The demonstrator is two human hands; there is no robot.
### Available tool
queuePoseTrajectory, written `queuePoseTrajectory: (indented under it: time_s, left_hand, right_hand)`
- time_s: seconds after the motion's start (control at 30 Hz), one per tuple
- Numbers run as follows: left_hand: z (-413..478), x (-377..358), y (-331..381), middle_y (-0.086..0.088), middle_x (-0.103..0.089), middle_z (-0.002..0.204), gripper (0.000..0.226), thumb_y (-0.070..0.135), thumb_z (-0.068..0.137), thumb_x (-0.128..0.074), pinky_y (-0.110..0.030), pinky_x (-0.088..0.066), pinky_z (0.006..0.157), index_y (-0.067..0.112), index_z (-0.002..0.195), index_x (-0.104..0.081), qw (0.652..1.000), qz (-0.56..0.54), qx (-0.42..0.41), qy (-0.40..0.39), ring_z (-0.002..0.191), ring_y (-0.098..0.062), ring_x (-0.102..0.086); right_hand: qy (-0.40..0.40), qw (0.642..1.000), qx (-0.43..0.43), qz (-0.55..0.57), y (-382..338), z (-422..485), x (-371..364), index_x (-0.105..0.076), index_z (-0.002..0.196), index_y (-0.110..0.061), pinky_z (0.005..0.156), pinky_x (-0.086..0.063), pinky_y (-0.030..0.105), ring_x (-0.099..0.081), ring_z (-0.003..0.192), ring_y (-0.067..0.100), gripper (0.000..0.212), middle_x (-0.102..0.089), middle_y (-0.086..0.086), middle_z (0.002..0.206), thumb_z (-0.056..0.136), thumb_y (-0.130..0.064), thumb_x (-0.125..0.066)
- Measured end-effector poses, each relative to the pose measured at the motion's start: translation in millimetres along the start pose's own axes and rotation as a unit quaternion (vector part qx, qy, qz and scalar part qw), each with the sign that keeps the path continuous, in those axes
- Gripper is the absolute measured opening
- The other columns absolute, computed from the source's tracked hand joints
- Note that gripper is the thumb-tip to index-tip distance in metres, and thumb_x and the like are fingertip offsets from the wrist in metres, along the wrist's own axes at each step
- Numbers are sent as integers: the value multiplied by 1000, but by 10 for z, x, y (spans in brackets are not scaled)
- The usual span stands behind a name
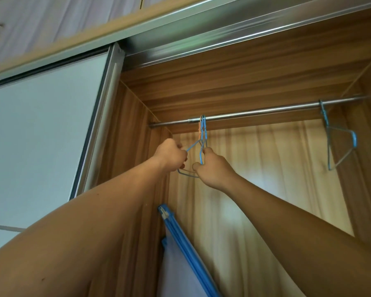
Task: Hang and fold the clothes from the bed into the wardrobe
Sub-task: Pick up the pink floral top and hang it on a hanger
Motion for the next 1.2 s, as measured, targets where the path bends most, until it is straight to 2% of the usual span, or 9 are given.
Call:
queuePoseTrajectory:
  time_s: [0.13, 0.3, 0.43, 0.6, 0.7, 0.8, 0.93, 1.07, 1.2]
  left_hand:
    - [-54, -6, 165, -14, -67, 92, 27, 18, 91, -60, -31, -52, 61, 5, 115, -64, 999, 46, -9, -2, 70, -30, -65]
    - [-291, 116, 550, -16, -64, 117, 26, 25, 92, -60, -31, -48, 89, 13, 114, -66, 990, 125, -64, 31, 111, -36, -60]
    - [-517, 212, 774, -14, -47, 132, 42, 41, 95, -53, -49, -43, 106, 14, 127, -57, 986, 144, -71, 47, 122, -38, -51]
    - [-782, 298, 942, -9, -45, 140, 49, 45, 97, -50, -52, -39, 108, 18, 137, -52, 978, 177, -97, 49, 132, -35, -43]
    - [-929, 286, 1057, -9, -47, 141, 43, 36, 97, -51, -50, -39, 108, 16, 134, -56, 972, 173, -149, 51, 132, -33, -44]
    - [-1093, 171, 1185, -10, -53, 136, 41, 27, 97, -53, -36, -37, 110, 12, 135, -58, 965, 140, -218, 49, 132, -27, -46]
    - [-1271, -100, 1231, -7, -57, 134, 42, 25, 98, -53, -24, -34, 103, 11, 138, -57, 961, 107, -252, 37, 127, -22, -51]
    - [-1371, -486, 1114, -7, -60, 132, 44, 28, 98, -55, -29, -44, 101, 12, 139, -55, 975, 54, -214, -12, 120, -18, -57]
    - [-1583, -1031, 789, -4, -60, 130, 55, 37, 98, -58, -22, -41, 92, 13, 146, -46, 989, -25, -78, -122, 117, -17, -59]
  right_hand:
    - [52, 995, -26, 82, 113, -34, 419, -53, 125, -19, 81, -59, 50, -67, 93, 41, 32, -68, 19, 107, 99, -34, -42]
    - [127, 972, -17, 198, 40, 8, 933, -57, 119, -11, 88, -56, 55, -62, 81, 34, 44, -57, 11, 85, 106, -48, -35]
    - [144, 945, -26, 293, 9, 13, 1193, -55, 117, -21, 62, -54, 39, -49, 55, 22, 29, -48, 6, 69, 108, -41, -36]
    - [142, 957, -6, 255, -70, -50, 1428, -48, 111, -31, 56, -52, 35, -51, 50, 25, 19, -49, 12, 69, 108, -44, -34]
    - [175, 961, 8, 215, -67, -162, 1621, -53, 111, -28, 61, -58, 49, -59, 50, 32, 28, -53, 16, 66, 107, -49, -34]
    - [219, 957, 29, 186, -104, -333, 1899, -54, 107, -34, 61, -60, 57, -67, 52, 38, 29, -59, 14, 62, 104, -54, -34]
    - [261, 956, 43, 127, -158, -570, 2239, -57, 96, -27, 54, -60, 51, -64, 40, 27, 42, -64, 11, 59, 101, -60, -32]
    - [292, 954, 64, -3, -228, -838, 2501, -55, 82, -18, 58, -56, 42, -64, 48, 22, 53, -62, 3, 60, 103, -58, -27]
    - [248, 965, 60, -57, -150, -1009, 2555, -59, 75, -6, 69, -52, 42, -62, 64, 26, 58, -61, 7, 58, 105, -50, -35]
Point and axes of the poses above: each hand's wrist, its own z-axis towards the middle knuckle, its own x-axis out of the back of the hand, y = z × x, the point moved 10 cm from there along z, towards the middle knuckle
